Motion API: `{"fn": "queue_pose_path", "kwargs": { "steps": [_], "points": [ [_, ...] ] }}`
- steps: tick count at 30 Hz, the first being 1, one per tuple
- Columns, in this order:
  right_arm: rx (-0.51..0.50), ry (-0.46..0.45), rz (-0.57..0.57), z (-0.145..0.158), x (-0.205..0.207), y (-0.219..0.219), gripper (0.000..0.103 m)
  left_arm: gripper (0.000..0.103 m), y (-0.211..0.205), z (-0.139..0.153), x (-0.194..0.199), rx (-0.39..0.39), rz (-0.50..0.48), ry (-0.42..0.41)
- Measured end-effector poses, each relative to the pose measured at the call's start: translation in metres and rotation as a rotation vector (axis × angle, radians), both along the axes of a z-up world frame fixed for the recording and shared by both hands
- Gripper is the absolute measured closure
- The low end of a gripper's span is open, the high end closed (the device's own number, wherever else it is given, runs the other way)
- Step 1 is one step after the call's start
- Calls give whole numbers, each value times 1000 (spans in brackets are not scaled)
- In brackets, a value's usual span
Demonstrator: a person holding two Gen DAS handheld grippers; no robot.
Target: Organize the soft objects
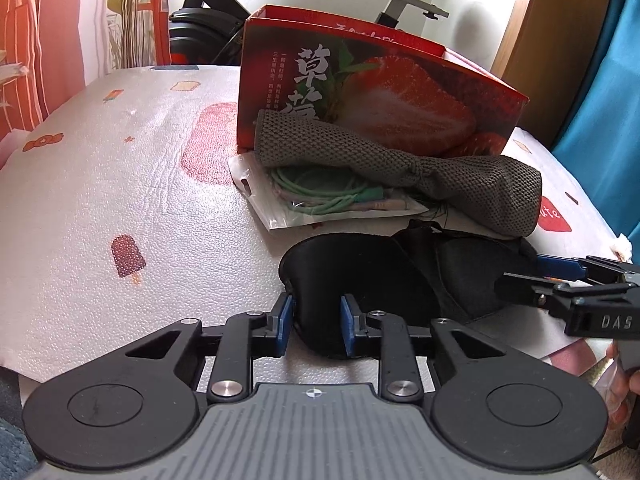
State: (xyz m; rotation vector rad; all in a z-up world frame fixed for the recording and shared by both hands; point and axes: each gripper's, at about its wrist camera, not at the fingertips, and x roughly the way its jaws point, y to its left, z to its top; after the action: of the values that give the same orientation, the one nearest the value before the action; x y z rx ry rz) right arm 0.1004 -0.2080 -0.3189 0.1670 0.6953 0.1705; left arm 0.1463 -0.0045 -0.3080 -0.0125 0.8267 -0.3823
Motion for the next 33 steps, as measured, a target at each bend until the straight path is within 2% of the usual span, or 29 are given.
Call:
{"fn": "queue_pose_path", "kwargs": {
  "steps": [6, 11, 15, 19, 24, 26, 30, 32, 33],
  "points": [
    [81, 23, -70, -4, 4, -17, 25, 75, -2, -2, 2, 2, 3, 6],
    [104, 39, -110, -10, 16, -25, 23, 74, -6, -3, 1, 9, 2, 2],
    [16, 36, -69, -12, 25, -12, 25, 72, -4, -3, 1, -3, 9, 8],
    [-125, 20, -4, -14, 21, 8, 41, 69, 2, -3, 2, -33, 21, 19],
    [-133, 11, 47, -12, 14, 17, 55, 62, 3, -2, 2, -46, 13, 24],
    [-132, 8, 70, -11, 11, 20, 66, 61, 1, -2, 1, -43, 9, 23],
    [-161, -11, 115, -6, 6, 30, 73, 61, 4, -2, 1, -63, 14, 30],
    [-168, -26, 128, -3, 3, 32, 75, 64, 8, -3, 2, -72, 18, 33],
    [-170, -35, 133, -1, 1, 32, 75, 69, 8, -3, 2, -73, 22, 33]
  ]
}}
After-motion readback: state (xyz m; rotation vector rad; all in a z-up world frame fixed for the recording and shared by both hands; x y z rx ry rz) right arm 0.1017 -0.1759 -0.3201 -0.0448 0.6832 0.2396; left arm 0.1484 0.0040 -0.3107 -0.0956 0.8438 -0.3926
